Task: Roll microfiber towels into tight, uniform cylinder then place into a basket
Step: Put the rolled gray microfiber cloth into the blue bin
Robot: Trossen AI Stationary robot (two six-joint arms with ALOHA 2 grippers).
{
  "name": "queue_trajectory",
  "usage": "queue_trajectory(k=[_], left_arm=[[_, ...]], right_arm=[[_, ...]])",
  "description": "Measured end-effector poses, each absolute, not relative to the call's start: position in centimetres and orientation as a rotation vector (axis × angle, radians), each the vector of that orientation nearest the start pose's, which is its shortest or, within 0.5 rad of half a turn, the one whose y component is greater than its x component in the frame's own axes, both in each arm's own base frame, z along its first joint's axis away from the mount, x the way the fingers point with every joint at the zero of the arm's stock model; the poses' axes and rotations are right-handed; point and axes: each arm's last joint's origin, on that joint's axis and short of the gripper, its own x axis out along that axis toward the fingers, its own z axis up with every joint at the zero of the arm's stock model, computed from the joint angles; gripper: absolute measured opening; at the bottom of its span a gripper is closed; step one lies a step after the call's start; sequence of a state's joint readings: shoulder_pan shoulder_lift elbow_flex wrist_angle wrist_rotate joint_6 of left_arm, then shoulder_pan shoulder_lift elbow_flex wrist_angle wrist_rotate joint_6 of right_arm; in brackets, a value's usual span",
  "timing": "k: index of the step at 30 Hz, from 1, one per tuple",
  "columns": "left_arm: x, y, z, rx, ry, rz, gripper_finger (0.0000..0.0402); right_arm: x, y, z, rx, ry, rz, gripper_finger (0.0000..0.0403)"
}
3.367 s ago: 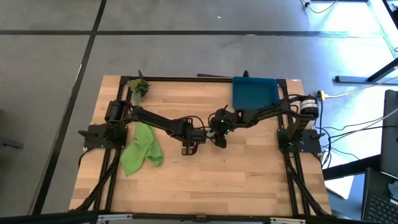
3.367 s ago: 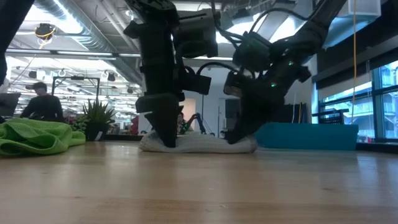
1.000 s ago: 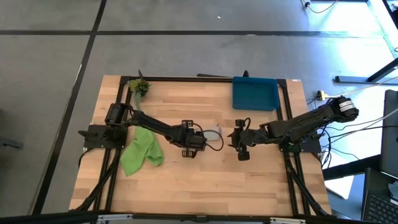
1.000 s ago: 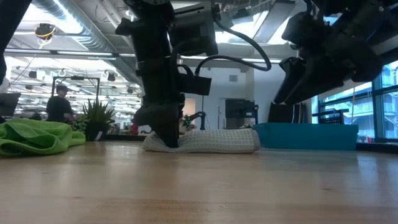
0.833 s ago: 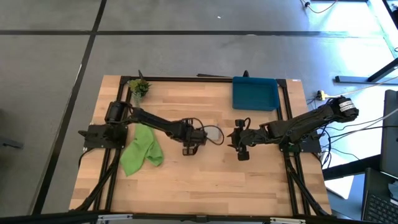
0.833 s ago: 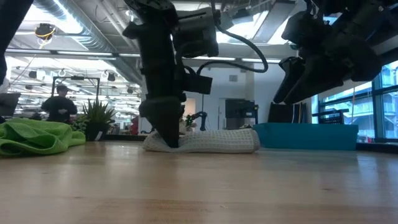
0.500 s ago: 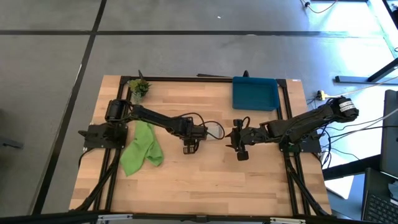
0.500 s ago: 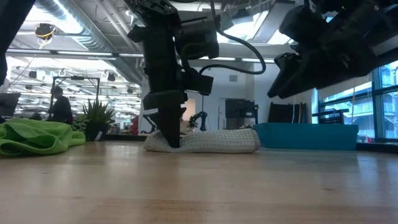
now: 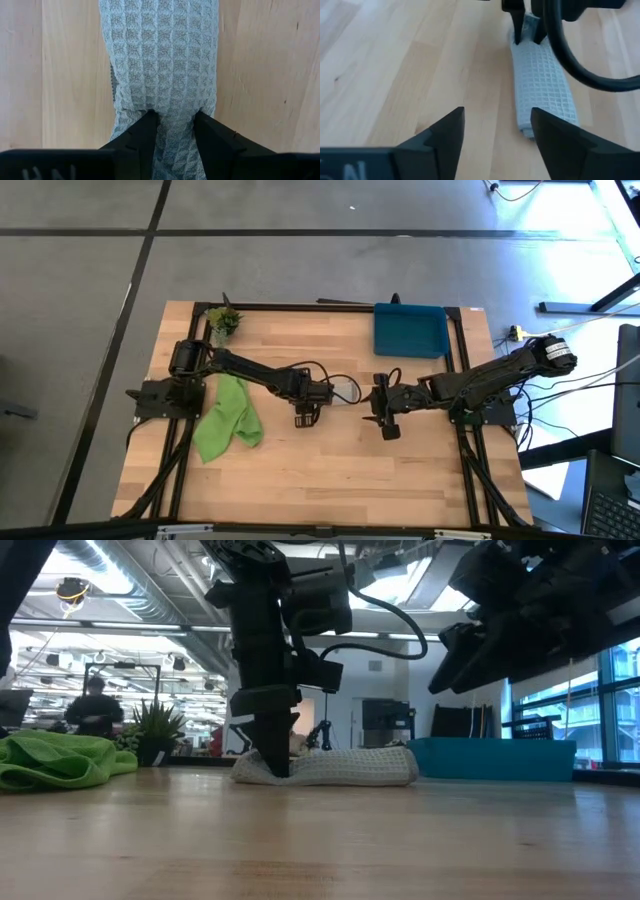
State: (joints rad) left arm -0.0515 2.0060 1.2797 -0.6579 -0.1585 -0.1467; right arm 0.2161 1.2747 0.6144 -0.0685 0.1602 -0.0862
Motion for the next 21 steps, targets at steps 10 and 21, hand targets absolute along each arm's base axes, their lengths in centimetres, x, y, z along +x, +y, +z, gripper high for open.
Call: queue_trajectory(k=[10,21], left_arm=[[37.2,-1.5,13.0,0.024,1.370,0.190,0.0125],[37.2,-1.5,13.0,0.023,1.369,0.189,0.0125]], right_arm=[[26.4,3.2,16.0,-0.233,0.745,-0.011,0.0268],[30.0,0.3,13.5,-0.276,0.805,-0.041,0.0269]])
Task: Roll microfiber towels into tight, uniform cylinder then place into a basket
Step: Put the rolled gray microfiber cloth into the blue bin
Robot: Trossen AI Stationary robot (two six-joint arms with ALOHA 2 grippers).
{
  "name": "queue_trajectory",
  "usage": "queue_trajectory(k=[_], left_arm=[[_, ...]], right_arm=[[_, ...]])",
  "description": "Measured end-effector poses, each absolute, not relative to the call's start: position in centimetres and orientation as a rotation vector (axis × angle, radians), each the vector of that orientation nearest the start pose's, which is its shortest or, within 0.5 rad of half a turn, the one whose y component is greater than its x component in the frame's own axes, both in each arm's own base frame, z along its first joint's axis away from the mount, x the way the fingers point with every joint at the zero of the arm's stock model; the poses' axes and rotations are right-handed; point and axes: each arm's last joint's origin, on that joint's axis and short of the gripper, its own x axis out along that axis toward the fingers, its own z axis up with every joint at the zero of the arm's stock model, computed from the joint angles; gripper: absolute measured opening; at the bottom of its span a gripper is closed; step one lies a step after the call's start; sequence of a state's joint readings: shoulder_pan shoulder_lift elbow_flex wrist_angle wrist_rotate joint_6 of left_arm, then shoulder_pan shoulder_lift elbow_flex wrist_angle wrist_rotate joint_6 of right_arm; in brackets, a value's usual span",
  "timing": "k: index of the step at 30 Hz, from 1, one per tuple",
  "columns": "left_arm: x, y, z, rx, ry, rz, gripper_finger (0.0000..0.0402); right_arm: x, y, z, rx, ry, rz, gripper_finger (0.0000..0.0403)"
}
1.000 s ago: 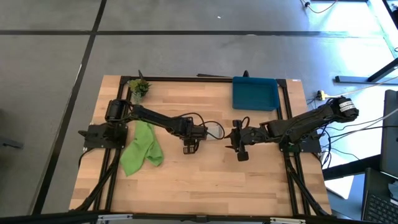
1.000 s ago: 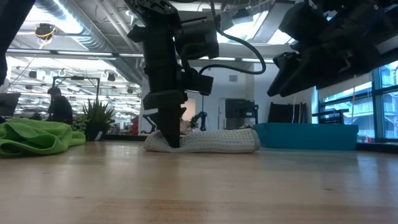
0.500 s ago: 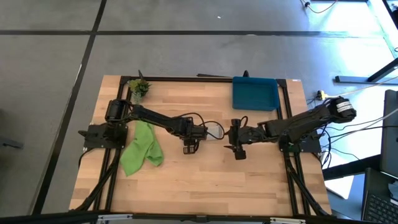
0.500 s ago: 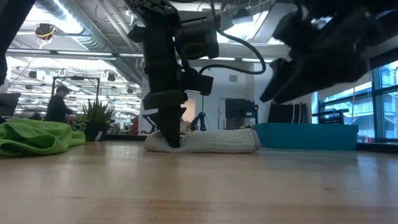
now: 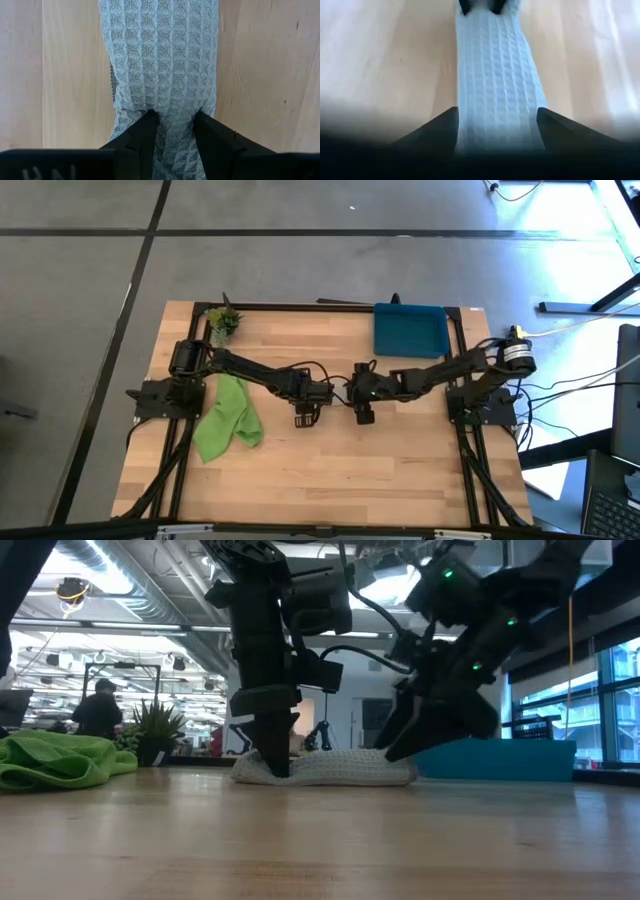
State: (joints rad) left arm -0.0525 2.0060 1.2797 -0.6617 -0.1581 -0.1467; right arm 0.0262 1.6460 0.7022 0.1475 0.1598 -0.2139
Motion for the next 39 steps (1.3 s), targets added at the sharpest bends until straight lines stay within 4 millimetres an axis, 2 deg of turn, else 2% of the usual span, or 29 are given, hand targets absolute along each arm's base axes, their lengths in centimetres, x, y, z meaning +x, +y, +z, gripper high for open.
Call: queue_trajectory(k=[4,9,17,39], left_arm=[[37.2,-1.5,13.0,0.023,1.369,0.189,0.0125],[37.2,-1.5,13.0,0.023,1.369,0.189,0.0125],[37.2,-1.5,13.0,0.022,1.368,0.189,0.0125],[37.3,-2.0,13.0,0.076,1.332,0.283,0.0125]], right_arm=[[31.1,-0.1,12.7,-0.240,0.805,0.013,0.0269],[32.0,-1.1,11.4,-0.229,0.844,-0.013,0.0269],[32.4,-1.9,10.2,-0.213,0.874,-0.022,0.0269],[32.3,-1.8,10.0,-0.195,0.884,0.008,0.0269]])
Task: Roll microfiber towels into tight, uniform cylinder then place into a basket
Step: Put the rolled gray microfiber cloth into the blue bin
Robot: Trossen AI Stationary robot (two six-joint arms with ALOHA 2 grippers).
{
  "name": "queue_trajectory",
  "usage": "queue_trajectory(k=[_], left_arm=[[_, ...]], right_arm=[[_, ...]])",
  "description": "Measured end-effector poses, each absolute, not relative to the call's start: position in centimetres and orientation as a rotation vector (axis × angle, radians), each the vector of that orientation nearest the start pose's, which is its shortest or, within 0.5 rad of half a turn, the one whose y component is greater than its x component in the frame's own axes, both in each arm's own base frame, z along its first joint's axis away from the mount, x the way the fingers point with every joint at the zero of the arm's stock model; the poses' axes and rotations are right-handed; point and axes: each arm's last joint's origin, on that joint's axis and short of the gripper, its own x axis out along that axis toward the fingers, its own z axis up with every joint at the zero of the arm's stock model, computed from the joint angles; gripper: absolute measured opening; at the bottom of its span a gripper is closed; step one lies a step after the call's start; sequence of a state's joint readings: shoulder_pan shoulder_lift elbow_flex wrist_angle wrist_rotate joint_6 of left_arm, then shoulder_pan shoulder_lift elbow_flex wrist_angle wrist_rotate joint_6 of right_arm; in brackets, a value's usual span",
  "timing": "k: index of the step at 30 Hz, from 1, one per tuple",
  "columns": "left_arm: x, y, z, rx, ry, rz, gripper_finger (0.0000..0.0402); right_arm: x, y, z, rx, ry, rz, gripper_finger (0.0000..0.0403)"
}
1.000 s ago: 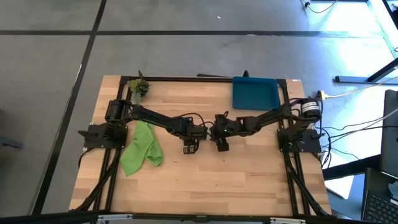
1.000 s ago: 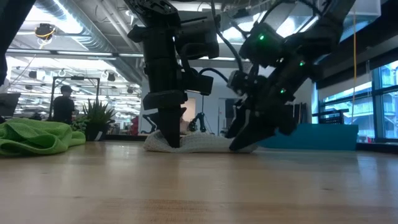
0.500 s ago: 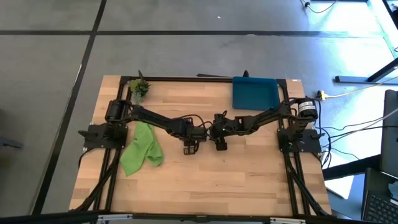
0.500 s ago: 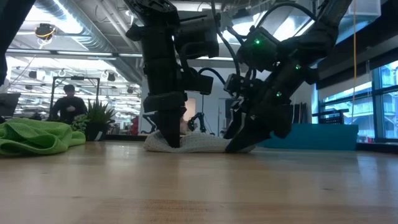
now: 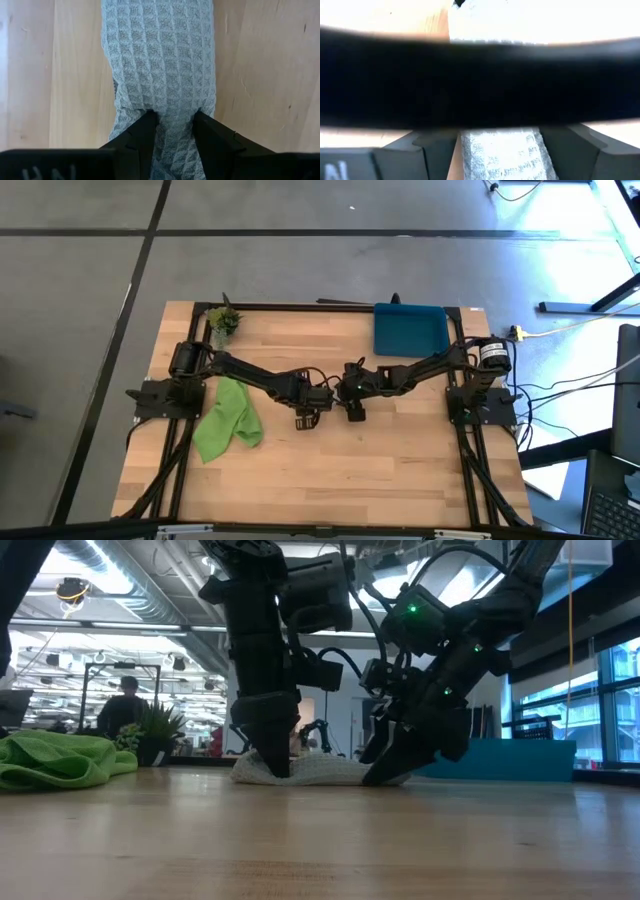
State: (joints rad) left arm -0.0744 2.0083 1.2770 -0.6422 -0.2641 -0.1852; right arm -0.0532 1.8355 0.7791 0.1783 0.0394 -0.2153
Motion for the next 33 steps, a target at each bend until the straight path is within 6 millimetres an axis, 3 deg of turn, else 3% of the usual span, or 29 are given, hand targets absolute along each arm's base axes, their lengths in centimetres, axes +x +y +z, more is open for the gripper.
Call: queue_trajectory(k=[33], left_arm=[[37.35,-2.45,12.92,0.151,1.304,0.339,0.0125]], right_arm=[[32.27,-1.77,9.96,-0.189,0.884,0.023,0.0269]])
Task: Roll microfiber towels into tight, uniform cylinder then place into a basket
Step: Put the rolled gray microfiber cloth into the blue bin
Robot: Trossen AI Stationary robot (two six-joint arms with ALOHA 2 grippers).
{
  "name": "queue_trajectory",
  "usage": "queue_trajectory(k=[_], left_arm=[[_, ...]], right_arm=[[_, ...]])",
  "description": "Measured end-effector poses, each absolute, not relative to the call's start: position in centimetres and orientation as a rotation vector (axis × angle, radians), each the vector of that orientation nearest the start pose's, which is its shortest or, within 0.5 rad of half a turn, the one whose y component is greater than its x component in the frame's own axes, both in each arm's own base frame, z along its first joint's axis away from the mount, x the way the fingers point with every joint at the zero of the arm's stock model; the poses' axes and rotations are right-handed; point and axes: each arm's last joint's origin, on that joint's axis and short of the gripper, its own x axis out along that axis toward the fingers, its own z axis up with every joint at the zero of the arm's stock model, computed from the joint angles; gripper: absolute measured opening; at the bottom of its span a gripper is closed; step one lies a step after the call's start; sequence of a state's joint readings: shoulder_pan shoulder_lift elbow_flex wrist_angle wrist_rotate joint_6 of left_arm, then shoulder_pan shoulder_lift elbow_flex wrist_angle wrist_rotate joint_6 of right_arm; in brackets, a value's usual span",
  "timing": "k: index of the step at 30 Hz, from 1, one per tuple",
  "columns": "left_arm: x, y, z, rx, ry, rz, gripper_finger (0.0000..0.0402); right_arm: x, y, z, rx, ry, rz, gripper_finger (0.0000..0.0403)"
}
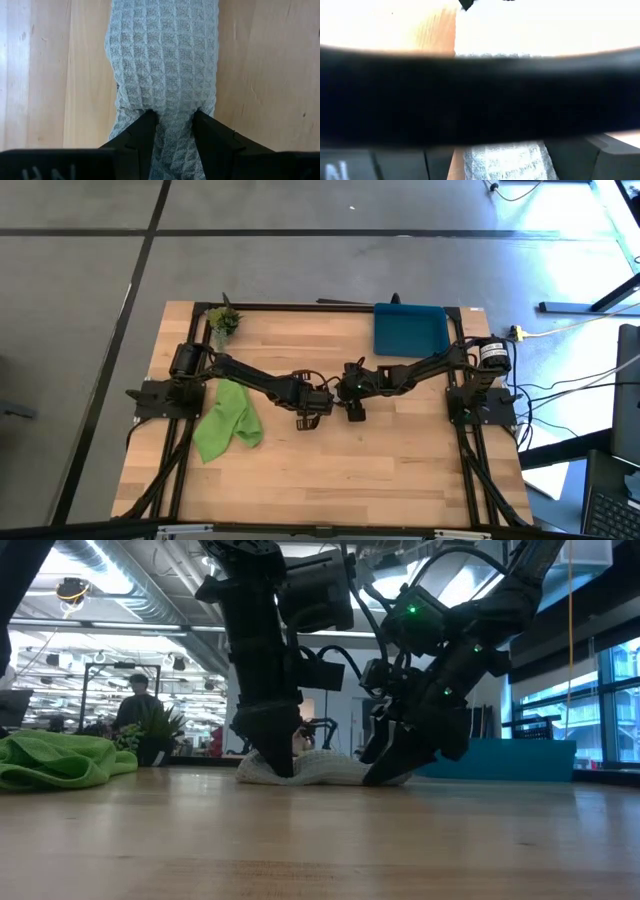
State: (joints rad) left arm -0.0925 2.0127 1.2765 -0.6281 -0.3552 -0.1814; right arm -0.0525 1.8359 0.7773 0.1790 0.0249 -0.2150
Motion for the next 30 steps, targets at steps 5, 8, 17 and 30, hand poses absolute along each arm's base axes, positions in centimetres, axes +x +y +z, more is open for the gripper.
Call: queue_trajectory(k=[5,8,17,30], left_arm=[[37.40,-2.44,12.92,0.150,1.299,0.340,0.0125],[37.48,-2.43,12.97,0.148,1.288,0.341,0.0125],[37.68,-2.35,12.98,0.147,1.268,0.349,0.0125],[37.85,-2.37,13.02,0.144,1.249,0.351,0.0125]], right_arm=[[32.35,-1.76,10.03,-0.189,0.871,0.022,0.0269],[32.35,-1.75,10.02,-0.189,0.871,0.022,0.0269],[32.38,-1.82,10.05,-0.199,0.871,0.002,0.0328],[32.49,-1.79,10.54,-0.219,0.843,-0.008,0.0384]])
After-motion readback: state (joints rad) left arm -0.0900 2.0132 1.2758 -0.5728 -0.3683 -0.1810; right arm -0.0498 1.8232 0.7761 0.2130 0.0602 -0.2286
